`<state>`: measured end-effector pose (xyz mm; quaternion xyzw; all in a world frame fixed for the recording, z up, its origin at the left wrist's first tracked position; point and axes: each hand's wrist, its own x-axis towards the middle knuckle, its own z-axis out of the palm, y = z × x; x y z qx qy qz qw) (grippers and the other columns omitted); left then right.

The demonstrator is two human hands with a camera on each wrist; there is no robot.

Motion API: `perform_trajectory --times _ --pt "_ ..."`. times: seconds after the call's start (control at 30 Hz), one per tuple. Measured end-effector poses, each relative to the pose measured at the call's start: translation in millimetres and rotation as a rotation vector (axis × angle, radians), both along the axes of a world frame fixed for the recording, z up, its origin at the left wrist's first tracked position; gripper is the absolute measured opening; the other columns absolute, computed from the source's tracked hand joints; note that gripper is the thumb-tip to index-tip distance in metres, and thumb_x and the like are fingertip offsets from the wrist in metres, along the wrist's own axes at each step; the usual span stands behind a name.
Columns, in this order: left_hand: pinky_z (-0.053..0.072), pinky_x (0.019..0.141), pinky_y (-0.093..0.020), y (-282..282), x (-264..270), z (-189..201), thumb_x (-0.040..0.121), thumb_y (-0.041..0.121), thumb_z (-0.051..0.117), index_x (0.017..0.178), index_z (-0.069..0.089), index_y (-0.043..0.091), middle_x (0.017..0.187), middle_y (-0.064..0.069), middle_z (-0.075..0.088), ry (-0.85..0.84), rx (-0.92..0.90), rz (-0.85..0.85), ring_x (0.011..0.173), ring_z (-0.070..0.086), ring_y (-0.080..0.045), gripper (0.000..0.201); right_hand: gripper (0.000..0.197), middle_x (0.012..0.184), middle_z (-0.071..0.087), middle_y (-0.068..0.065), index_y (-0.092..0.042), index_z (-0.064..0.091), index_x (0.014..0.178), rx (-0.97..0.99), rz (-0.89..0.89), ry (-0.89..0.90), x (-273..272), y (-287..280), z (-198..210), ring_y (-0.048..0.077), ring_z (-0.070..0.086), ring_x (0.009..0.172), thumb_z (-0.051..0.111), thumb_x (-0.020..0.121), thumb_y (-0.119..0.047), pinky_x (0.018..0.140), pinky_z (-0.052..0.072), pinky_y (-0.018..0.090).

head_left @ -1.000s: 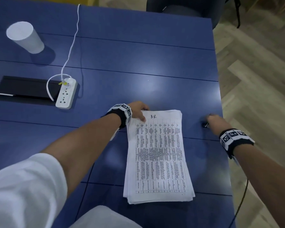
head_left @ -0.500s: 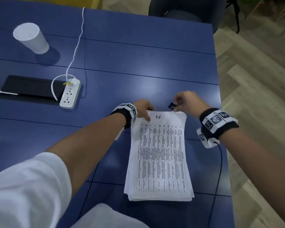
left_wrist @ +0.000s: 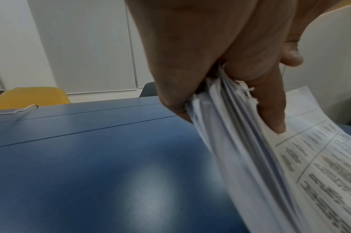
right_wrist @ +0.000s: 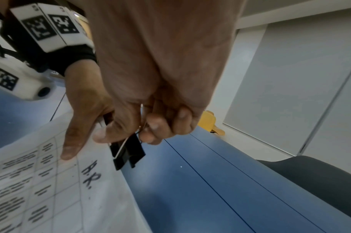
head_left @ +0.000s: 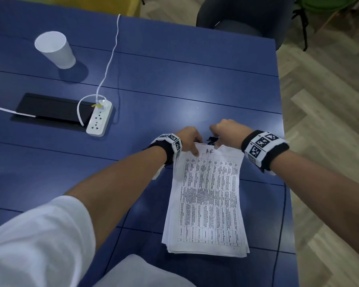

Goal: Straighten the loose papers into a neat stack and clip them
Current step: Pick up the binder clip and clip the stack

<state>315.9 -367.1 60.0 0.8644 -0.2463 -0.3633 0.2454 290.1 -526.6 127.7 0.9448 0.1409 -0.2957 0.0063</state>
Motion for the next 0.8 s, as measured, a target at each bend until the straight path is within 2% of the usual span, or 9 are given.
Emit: perform_trajectory --times 0.17,0.23,0.3,0.4,0.53,0.6,0.7,0.77,0.8 --pt "0.042 0.054 -0.018 0.2 -3.1 2.4 0.067 0.013 0.084 0.093 0.072 0.007 0.077 -0.002 0.067 -0.01 -0.002 0.035 0.065 0.06 -0.017 0.03 0.029 0.084 0.052 0.009 -0.003 0.059 0.103 -0.018 0.057 -0.017 -0.2 7.7 3.6 0.028 0.053 0.081 0.074 0.082 -0.018 0.066 0.044 0.032" --pt "0.044 0.057 -0.021 0.4 -4.0 2.0 0.066 0.012 0.085 0.091 0.072 0.007 0.077 -0.002 0.068 -0.007 -0.01 0.057 0.066 0.061 -0.018 0.028 0.023 0.082 0.053 0.008 -0.005 0.059 0.096 -0.033 0.087 -0.023 0.2 10.3 3.0 0.026 0.05 0.078 0.074 0.081 -0.016 0.066 0.044 0.032" --pt "0.043 0.057 -0.02 0.8 -5.0 2.4 0.066 0.011 0.085 0.089 0.072 0.007 0.078 -0.003 0.068 -0.006 -0.025 0.066 0.066 0.061 -0.018 0.027 0.02 0.079 0.048 0.005 -0.01 0.054 0.087 -0.056 0.112 -0.011 0.0 13.3 3.0 0.025 0.048 0.076 0.073 0.082 -0.015 0.064 0.039 0.03" --pt "0.041 0.057 -0.02 0.3 -5.8 4.7 0.067 0.009 0.084 0.09 0.072 0.004 0.084 -0.009 0.071 -0.016 -0.04 0.064 0.068 0.06 -0.018 0.027 0.019 0.082 0.046 0.005 -0.013 0.054 0.089 -0.093 0.144 0.021 2.0 16.7 1.8 0.024 0.047 0.078 0.072 0.083 -0.016 0.065 0.035 0.029" --pt "0.045 0.064 -0.024 -1.0 -5.9 8.0 0.066 0.006 0.083 0.092 0.07 0.001 0.088 -0.011 0.07 -0.033 -0.04 0.069 0.072 0.06 -0.019 0.03 0.021 0.084 0.055 0.005 -0.013 0.055 0.086 -0.109 0.15 0.075 5.9 16.3 -0.6 0.023 0.051 0.078 0.074 0.082 -0.02 0.063 0.036 0.026" --pt "0.045 0.064 -0.025 -0.3 -5.5 7.1 0.065 0.007 0.084 0.091 0.069 0.004 0.086 -0.009 0.067 -0.029 -0.041 0.076 0.073 0.059 -0.02 0.03 0.024 0.089 0.06 0.008 -0.01 0.061 0.093 -0.097 0.114 0.096 5.6 15.2 -2.4 0.023 0.051 0.079 0.075 0.081 -0.025 0.06 0.036 0.025" --pt "0.045 0.064 -0.025 1.7 -3.6 6.2 0.064 0.006 0.084 0.085 0.066 0.01 0.083 -0.004 0.064 -0.01 -0.05 0.083 0.073 0.058 -0.02 0.028 0.037 0.108 0.063 0.011 -0.008 0.059 0.114 -0.052 0.047 0.076 0.6 10.2 -6.8 0.027 0.056 0.089 0.071 0.085 -0.028 0.063 0.039 0.028" --pt "0.043 0.063 -0.023 3.9 0.0 5.0 0.064 0.007 0.085 0.082 0.064 0.014 0.083 -0.004 0.064 0.0 -0.051 0.093 0.074 0.059 -0.019 0.028 0.043 0.117 0.056 0.008 -0.013 0.053 0.122 -0.004 0.06 -0.107 -5.7 4.5 -13.4 0.028 0.055 0.105 0.068 0.085 -0.029 0.076 0.039 0.033" --pt "0.042 0.064 -0.023 5.1 1.5 4.6 0.065 0.008 0.084 0.084 0.064 0.013 0.084 -0.004 0.064 0.001 -0.049 0.1 0.075 0.059 -0.019 0.028 0.038 0.115 0.053 0.007 -0.013 0.054 0.118 0.021 0.073 -0.215 -9.4 2.3 -17.7 0.027 0.053 0.105 0.068 0.085 -0.028 0.078 0.037 0.035"
